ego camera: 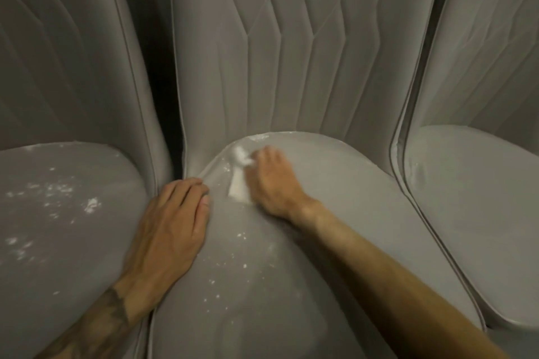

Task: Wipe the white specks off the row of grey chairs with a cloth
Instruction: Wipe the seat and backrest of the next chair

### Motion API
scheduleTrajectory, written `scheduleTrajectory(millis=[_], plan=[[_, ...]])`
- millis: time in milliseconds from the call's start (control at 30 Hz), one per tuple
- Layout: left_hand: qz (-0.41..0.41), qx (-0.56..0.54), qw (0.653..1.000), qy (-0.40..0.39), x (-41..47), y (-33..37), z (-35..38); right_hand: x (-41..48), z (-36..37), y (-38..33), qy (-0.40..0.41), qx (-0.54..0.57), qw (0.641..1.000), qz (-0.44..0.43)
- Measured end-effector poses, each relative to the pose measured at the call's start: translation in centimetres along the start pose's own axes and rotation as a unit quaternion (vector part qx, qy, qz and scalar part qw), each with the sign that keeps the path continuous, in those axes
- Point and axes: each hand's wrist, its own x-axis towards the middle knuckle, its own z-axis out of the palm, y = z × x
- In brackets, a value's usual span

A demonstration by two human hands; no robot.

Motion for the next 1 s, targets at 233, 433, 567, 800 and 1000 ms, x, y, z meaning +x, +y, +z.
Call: scheduleTrajectory(millis=[233,433,567,800,1000], plan=[[-0.021,-0.014,1.000,0.006,-0.1,0.1,-0.1,0.6,-1.2,5.3,-0.056,-0.113,0.983,0.136],[-0.036,-0.024,0.999,0.000,0.0,-0.2,0.1,0.2,0.4,-3.6,0.009,0.056,0.994,-0.092],[-0.027,-0.016,0.999,0.016,-0.1,0.1,0.1,0.3,-1.3,2.0,-0.012,0.032,0.999,0.034],[-0.043,0.007,0.997,0.062,0.0,-0.4,0.6,0.1,0.4,-2.7,-0.024,0.049,0.998,-0.029],[-0.067,0.040,0.995,0.067,-0.3,-0.4,0.4,3.5,-0.2,0.5,-0.054,-0.037,0.995,0.080]])
